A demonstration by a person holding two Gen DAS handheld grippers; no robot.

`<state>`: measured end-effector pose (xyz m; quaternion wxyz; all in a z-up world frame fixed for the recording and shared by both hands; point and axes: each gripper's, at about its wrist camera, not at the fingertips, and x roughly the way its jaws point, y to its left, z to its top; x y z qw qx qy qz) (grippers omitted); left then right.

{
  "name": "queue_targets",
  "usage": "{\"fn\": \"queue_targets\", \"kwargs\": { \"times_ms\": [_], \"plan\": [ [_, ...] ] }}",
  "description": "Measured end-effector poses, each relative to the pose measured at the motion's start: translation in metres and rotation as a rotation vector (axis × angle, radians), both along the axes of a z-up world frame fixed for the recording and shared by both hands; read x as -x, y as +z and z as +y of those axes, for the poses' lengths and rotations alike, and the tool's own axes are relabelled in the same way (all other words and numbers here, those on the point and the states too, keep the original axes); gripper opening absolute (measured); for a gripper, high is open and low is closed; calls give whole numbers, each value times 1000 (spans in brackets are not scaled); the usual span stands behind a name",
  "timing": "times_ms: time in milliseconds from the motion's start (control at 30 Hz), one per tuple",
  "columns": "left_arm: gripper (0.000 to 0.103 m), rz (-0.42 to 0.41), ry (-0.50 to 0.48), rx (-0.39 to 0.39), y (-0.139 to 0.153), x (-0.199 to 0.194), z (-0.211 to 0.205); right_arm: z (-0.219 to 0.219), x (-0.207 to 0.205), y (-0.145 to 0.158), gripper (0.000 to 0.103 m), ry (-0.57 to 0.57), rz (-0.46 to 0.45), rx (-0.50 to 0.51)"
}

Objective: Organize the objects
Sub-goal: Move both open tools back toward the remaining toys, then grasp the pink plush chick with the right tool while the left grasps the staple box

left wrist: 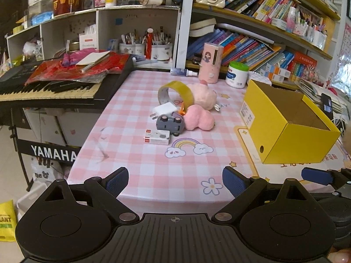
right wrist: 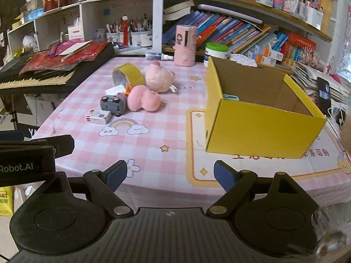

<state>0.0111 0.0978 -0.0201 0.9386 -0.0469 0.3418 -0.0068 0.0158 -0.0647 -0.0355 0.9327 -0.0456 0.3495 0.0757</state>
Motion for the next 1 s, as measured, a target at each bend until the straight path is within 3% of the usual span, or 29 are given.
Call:
{"fn": "queue_targets", "kwargs": {
  "times_ms": [333, 700, 1000],
  "plan": [
    [94, 27, 51, 26, -10, -22, 16, 15, -25, -6, 85, 47, 15, 13],
    [93, 65, 107, 43, -22, -82, 29, 32, -93, -17, 83, 132, 34, 37],
    [81, 159, 98, 20, -52, -145, 33, 42, -149, -35, 82, 204, 67, 85]
  ]
}}
